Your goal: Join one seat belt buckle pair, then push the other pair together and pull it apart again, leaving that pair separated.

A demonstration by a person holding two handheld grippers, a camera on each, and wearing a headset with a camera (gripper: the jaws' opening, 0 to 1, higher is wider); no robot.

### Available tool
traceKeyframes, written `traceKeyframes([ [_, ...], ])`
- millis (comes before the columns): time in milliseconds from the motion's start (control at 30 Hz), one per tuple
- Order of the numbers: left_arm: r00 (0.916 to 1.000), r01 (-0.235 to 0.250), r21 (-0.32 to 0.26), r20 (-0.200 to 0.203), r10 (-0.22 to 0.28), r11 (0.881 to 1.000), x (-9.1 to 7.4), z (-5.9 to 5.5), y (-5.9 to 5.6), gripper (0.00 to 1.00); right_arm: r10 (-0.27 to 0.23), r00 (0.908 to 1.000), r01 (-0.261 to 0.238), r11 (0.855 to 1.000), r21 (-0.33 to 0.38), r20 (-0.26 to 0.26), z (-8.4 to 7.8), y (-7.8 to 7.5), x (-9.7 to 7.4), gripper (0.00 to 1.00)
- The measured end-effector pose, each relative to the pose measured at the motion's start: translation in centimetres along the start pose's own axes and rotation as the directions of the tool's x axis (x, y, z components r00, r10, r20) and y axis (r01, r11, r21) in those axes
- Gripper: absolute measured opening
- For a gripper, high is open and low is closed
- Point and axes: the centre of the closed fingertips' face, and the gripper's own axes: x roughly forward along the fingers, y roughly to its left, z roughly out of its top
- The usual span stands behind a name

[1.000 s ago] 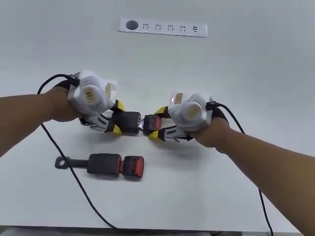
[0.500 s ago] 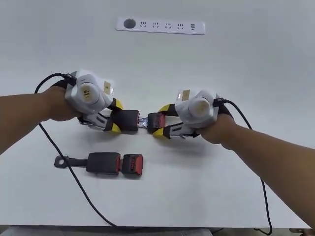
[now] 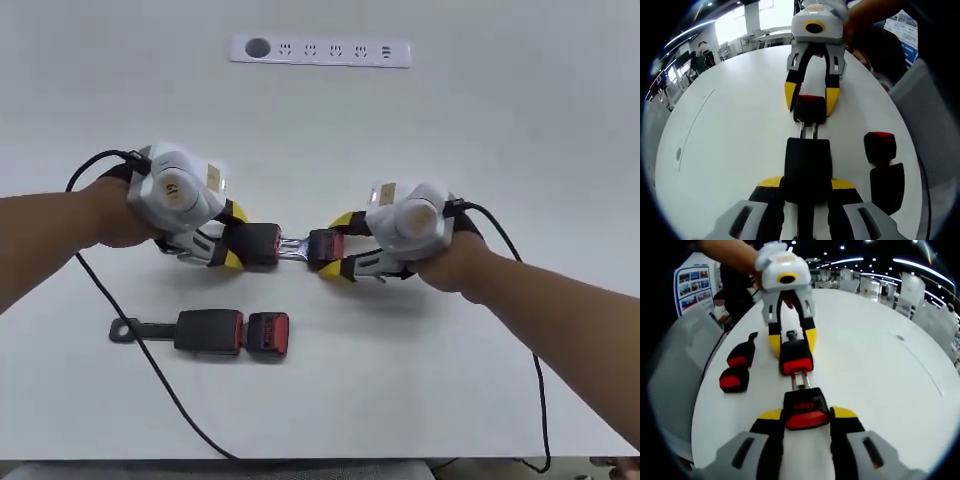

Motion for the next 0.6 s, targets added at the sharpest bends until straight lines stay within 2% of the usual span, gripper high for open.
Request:
traceKeyframes([
  [600, 1.0, -0.001, -0.002, 0.0, 0.001, 1.0, 0.0, 0.0, 0.1, 0.34, -0.011, 0.9998, 0.011, 1.0, 0.011, -0.014, -3.3, -1.0, -3.9, 0.36],
])
